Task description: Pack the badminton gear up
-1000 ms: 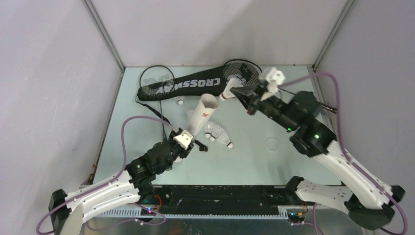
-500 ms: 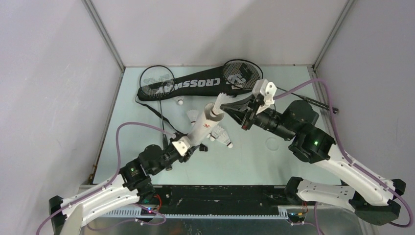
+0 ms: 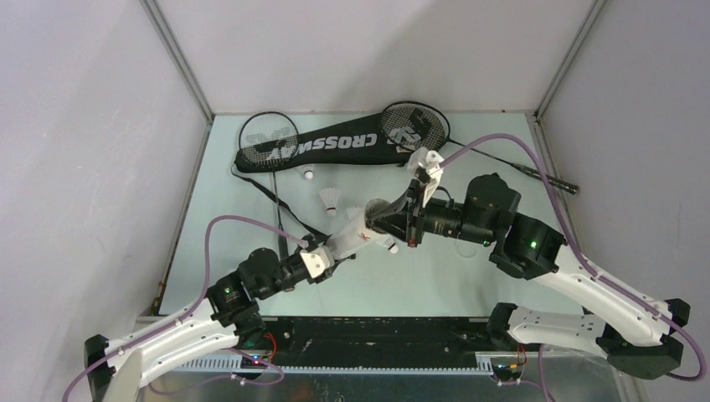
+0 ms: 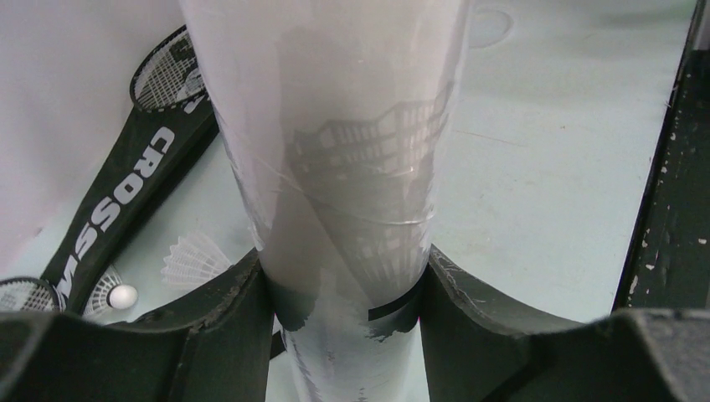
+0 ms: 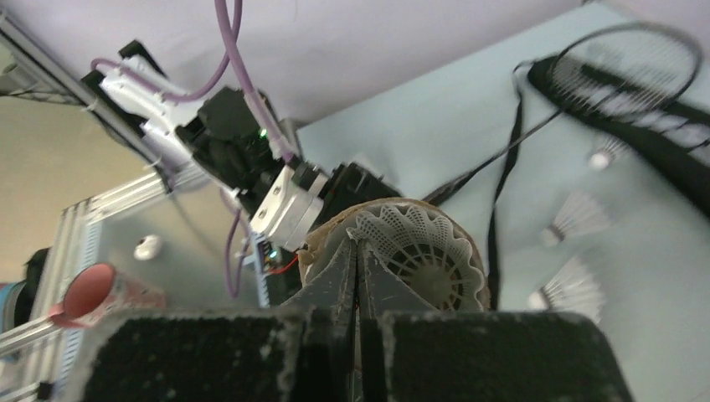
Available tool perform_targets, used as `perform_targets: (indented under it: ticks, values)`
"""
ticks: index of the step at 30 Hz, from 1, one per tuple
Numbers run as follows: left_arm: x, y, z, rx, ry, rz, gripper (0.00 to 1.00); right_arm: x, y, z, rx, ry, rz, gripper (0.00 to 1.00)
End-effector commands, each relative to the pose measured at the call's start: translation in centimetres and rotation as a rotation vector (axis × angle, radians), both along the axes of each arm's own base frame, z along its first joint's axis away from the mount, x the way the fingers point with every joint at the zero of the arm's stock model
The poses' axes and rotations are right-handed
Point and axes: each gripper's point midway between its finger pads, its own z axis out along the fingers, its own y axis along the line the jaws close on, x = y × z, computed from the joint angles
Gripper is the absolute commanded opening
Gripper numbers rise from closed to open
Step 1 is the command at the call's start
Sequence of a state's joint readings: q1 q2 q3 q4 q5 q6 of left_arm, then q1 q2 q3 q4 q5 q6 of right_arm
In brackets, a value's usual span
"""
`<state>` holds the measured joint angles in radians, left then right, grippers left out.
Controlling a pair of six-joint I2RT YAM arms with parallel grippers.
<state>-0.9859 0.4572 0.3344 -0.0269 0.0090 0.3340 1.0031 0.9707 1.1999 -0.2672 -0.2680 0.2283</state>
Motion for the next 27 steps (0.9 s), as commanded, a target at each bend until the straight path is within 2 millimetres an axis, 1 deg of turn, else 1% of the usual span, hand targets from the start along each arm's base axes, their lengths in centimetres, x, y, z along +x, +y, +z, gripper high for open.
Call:
perform_targets:
  ticks: [1,6,11,12,14,15,16,17,18,19,20,21,22,23,24,25,26,27]
  values:
    - [-0.9,-1.2,2.9,-0.049,-0.145,-0.108,0.00,-1.6,0.1,-3.4,-0.106,0.168,0.007,0.00]
    - [-1.5,-1.6,3.6,-0.050,-0.199,-0.163,0.00,-2.2,0.9,-5.9,-0.186,0.229,0.004,0.00]
    - [-1.6,-1.6,3.7,-0.055,-0.196,-0.163,0.00,-2.3,2.4,-8.3,-0.261,0.247,0.021,0.01]
    - [-1.5,-1.6,3.7,-0.059,-0.188,-0.155,0.00,-2.2,2.5,-8.4,-0.273,0.241,0.020,0.02]
    - [-1.0,-1.4,3.6,-0.063,-0.170,-0.126,0.00,-1.9,2.2,-8.0,-0.299,0.209,0.001,0.06]
    - [-0.9,-1.4,3.5,-0.061,-0.162,-0.113,0.00,-1.6,1.7,-6.9,-0.300,0.186,-0.030,0.13]
    - [-0.6,-1.2,3.4,-0.064,-0.152,-0.091,0.00,-1.4,1.0,-6.3,-0.312,0.154,-0.043,0.18]
    - [-0.4,-1.1,3.4,-0.064,-0.148,-0.079,0.00,-0.8,0.4,-4.4,-0.286,0.107,-0.083,0.29]
    - [-0.2,-0.9,3.1,-0.063,-0.141,-0.059,0.00,-0.7,-0.5,-3.2,-0.269,0.087,-0.103,0.35]
    - [0.1,-0.6,3.2,-0.067,-0.142,-0.038,0.00,-0.2,-1.2,-1.5,-0.239,0.050,-0.140,0.46]
    - [0.1,-0.5,3.1,-0.074,-0.138,-0.028,0.00,-0.3,-1.9,-0.1,-0.201,0.024,-0.148,0.51]
    - [0.3,-0.3,3.2,-0.079,-0.139,-0.014,0.00,-0.3,-2.2,1.0,-0.179,-0.009,-0.146,0.62]
    - [0.3,-0.2,3.2,-0.086,-0.138,-0.010,0.00,-0.7,-2.8,2.2,-0.140,-0.035,-0.140,0.68]
    - [0.3,-0.2,3.2,-0.090,-0.139,-0.007,0.00,-0.9,-3.2,2.9,-0.126,-0.062,-0.134,0.81]
    - [0.5,0.0,3.2,-0.095,-0.136,0.010,0.00,-1.2,-3.9,4.0,-0.096,-0.080,-0.134,0.86]
    - [0.7,0.3,3.2,-0.095,-0.136,0.029,0.00,-1.2,-4.2,4.5,-0.085,-0.095,-0.135,0.95]
    - [0.8,0.4,3.2,-0.097,-0.137,0.037,0.00,-1.5,-4.8,5.4,-0.057,-0.111,-0.137,0.97]
    - [1.0,0.5,3.2,-0.099,-0.138,0.053,0.00,-1.4,-5.1,5.8,-0.047,-0.123,-0.147,0.99]
